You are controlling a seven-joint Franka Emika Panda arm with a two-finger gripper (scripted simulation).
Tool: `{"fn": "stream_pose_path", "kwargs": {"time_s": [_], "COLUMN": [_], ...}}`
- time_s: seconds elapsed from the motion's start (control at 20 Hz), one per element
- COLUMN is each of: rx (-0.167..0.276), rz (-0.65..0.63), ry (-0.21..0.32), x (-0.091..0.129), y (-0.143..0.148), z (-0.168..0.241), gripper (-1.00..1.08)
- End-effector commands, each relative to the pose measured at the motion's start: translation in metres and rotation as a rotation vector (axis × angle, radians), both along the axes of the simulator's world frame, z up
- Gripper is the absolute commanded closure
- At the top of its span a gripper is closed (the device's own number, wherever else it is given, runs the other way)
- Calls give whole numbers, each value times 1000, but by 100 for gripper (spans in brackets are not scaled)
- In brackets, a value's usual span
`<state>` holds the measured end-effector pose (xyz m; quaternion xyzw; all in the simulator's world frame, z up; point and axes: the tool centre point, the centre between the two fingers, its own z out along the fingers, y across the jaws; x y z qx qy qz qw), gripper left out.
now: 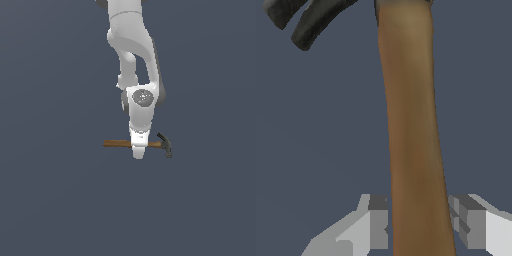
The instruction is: Pick up the object and move it to a goal position.
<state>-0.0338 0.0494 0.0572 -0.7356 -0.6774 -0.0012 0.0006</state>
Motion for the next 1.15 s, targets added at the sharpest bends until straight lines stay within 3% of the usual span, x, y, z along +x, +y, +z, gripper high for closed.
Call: {"fn": "stream_pose_path", "kwargs": {"time_s": [0.0, 0.5, 1.1], "rx": [1, -1, -3], "rz": [0, -1, -1], "ry": [-2, 0, 1], "x": [18, 71, 92], "y": [2, 6, 7], "z": [12, 43, 53], "gripper": [108, 108, 108]}}
